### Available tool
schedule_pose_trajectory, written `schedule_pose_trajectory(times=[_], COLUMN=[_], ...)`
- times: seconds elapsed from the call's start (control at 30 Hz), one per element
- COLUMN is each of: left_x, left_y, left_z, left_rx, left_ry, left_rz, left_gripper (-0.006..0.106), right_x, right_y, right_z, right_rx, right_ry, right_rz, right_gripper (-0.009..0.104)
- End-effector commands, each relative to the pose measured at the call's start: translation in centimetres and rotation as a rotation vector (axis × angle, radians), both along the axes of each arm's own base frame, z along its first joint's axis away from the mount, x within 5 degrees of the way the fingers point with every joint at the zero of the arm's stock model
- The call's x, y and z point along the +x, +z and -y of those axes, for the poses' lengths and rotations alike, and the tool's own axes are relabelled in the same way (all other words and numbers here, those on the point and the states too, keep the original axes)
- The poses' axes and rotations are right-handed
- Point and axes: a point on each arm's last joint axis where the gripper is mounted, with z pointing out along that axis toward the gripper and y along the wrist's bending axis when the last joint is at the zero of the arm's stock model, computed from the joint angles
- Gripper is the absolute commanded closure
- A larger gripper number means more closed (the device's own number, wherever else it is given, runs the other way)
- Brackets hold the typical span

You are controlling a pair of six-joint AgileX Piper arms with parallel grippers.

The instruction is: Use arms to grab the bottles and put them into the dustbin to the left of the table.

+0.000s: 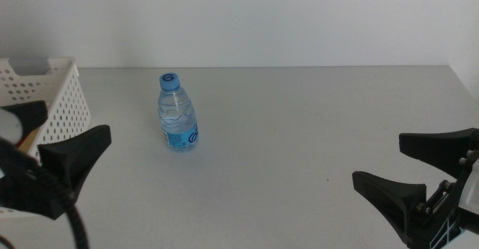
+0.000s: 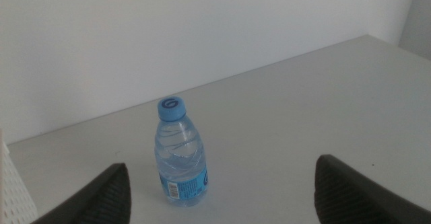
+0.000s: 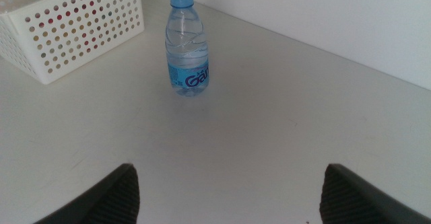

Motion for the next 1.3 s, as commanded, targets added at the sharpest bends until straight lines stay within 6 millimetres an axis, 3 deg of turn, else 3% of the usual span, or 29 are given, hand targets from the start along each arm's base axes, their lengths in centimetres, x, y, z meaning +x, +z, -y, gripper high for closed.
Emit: schedule_pose_trajectory(times=[0.0, 0.23, 0.43, 0.57, 1.1, 1.27], left_x=[1.4, 4.1, 4.1, 3.8, 5.2, 6.4], left_y=[1.2, -1.1, -5.9, -7.8, -11.4, -11.4], left_z=[0.6, 1.8, 1.2, 0.8, 1.4, 2.0], left_rx=[-0.042, -0.037, -0.212, -0.232, -0.203, -0.223], left_ry=[0.004, 0.018, 0.087, 0.104, 0.116, 0.118], left_rz=[0.075, 0.066, 0.192, 0.277, 0.148, 0.206], left_gripper=[0.007, 0.007, 0.007, 0.007, 0.007, 0.007], right_x=[0.2, 0.2, 0.2, 0.2, 0.2, 0.2], right_y=[2.1, 2.1, 2.1, 2.1, 2.1, 2.1], right_z=[0.0, 0.0, 0.0, 0.0, 0.0, 0.0], right_rx=[0.059, 0.059, 0.059, 0.059, 0.059, 0.059], right_ry=[-0.006, -0.006, -0.006, -0.006, -0.006, -0.006], right_rz=[0.110, 0.110, 0.110, 0.110, 0.110, 0.110], right_gripper=[0.025, 0.025, 0.025, 0.025, 0.025, 0.025])
